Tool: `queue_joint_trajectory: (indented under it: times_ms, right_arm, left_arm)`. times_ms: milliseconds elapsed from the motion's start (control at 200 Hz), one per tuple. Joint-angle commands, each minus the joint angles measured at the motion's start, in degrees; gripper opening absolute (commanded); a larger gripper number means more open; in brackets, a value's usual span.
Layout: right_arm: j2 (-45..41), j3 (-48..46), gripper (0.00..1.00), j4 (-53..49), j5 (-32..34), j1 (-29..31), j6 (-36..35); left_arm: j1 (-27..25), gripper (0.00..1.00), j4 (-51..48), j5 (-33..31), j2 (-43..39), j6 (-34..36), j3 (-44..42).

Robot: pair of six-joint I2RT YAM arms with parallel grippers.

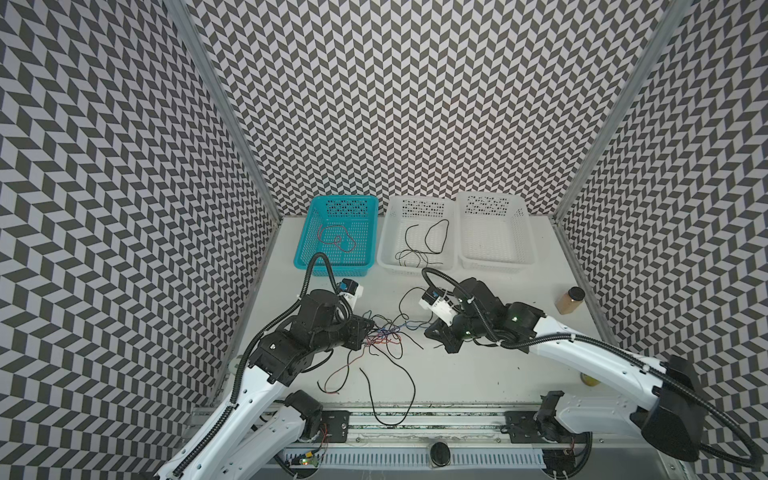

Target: Untangle the cables

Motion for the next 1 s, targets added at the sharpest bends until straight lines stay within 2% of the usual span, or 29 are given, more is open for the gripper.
queue_joint_trajectory:
  times_ms: [0,70,130,220,406,516,666,826,916,996]
  right_arm:
    - [-5.5,1.4,0.0,0.0,12.7,0.1,0.7]
    - [-8.0,1.2,0.0,-0.8,18.2,-0.6,1.8]
    - [-9.2,1.7,0.0,-2.7,21.4,-2.2,3.5]
    - [-11.2,1.7,0.0,-5.0,22.5,-6.8,7.1]
    - [-16.6,-1.7,0.0,-5.6,18.6,-16.8,12.6]
    - [-16.5,-2.9,0.0,-7.8,17.7,-20.1,14.2]
    - [-15.4,-5.8,0.0,-9.5,17.5,-24.5,17.5]
    - [-15.5,-10.5,0.0,-8.4,15.0,-31.8,20.8]
    - [-16.0,-12.9,0.0,-7.8,15.1,-35.9,22.2]
    - [-16.6,-14.9,0.0,-6.6,11.8,-40.8,23.1]
  left_arm:
    - [0.3,0.14,-1.0,-1.6,0.7,0.6,2.0]
    - [0.3,0.0,-1.6,-3.0,1.1,0.5,2.4]
    - [0.3,0.0,-2.0,-3.6,1.5,0.5,2.5]
    - [0.3,0.0,-2.1,-3.5,1.8,0.4,2.5]
    - [0.9,0.0,-2.9,-7.2,-0.3,-0.4,2.8]
    - [1.4,0.0,-2.7,-9.0,-3.6,-0.8,2.8]
    - [2.2,0.0,-1.2,-10.8,-12.5,-2.3,2.3]
    - [2.3,0.0,-1.9,-12.8,-21.5,-3.2,4.6]
    - [2.3,0.0,-4.6,-11.1,-21.0,-2.1,7.8]
    - [2.3,0.0,-9.2,-12.0,-18.3,-1.3,11.6]
